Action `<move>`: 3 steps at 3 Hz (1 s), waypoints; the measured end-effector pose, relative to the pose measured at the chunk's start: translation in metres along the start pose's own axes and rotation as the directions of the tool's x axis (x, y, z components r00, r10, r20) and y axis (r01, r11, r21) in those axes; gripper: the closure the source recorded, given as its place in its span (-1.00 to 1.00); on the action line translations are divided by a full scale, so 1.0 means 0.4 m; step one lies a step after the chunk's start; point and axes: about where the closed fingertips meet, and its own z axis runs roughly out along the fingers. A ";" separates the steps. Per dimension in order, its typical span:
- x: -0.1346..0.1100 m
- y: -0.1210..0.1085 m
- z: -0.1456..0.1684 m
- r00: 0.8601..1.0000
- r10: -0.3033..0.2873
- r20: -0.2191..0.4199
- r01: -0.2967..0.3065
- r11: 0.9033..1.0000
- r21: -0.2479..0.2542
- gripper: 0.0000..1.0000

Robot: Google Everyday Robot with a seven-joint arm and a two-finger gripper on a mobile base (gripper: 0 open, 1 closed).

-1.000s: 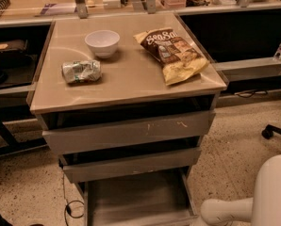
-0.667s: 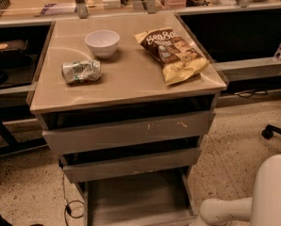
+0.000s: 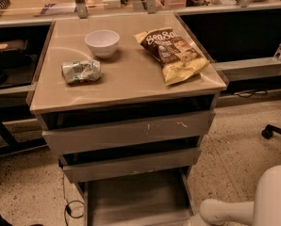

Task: Close bottom drawer

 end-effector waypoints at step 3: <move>-0.106 -0.123 0.036 0.993 0.007 0.115 -0.014 0.998 0.062 1.00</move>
Offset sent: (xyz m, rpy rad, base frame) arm 0.0773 0.0076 -0.0447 0.0401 -0.1181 -0.1141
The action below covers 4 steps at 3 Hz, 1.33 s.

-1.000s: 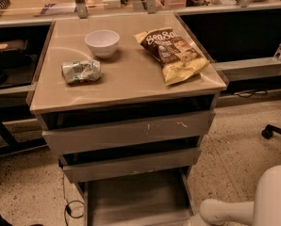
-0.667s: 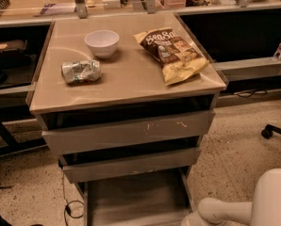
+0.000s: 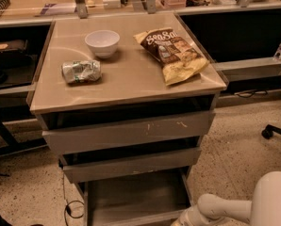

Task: Close bottom drawer

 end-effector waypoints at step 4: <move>-0.186 -0.129 -0.018 0.995 -0.041 0.089 0.035 0.997 0.069 1.00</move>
Offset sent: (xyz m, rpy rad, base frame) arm 0.0861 -0.0040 0.0178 -0.0059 -0.1225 -0.0485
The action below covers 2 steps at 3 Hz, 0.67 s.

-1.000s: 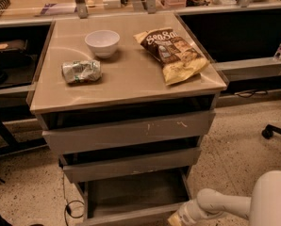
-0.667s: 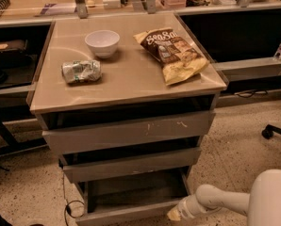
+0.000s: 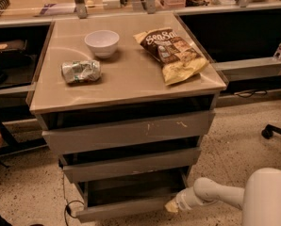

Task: Close bottom drawer

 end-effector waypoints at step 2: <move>-0.060 -0.050 0.032 1.000 -0.014 0.021 0.014 1.000 -0.003 1.00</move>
Offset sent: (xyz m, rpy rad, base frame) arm 0.0548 0.0071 -0.0095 0.0206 -0.0385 0.0033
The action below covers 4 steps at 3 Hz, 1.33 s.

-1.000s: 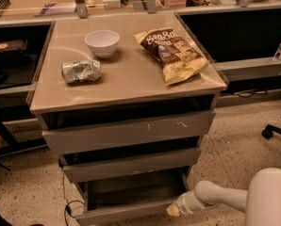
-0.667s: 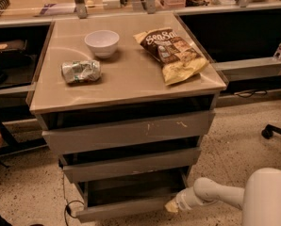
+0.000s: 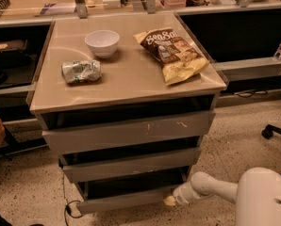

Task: Close bottom drawer

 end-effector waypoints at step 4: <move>-0.079 -0.080 0.043 0.999 0.008 0.047 -0.008 1.000 0.008 1.00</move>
Offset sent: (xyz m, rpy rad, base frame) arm 0.0448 -0.0051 -0.0035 0.0132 -0.0376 -0.0419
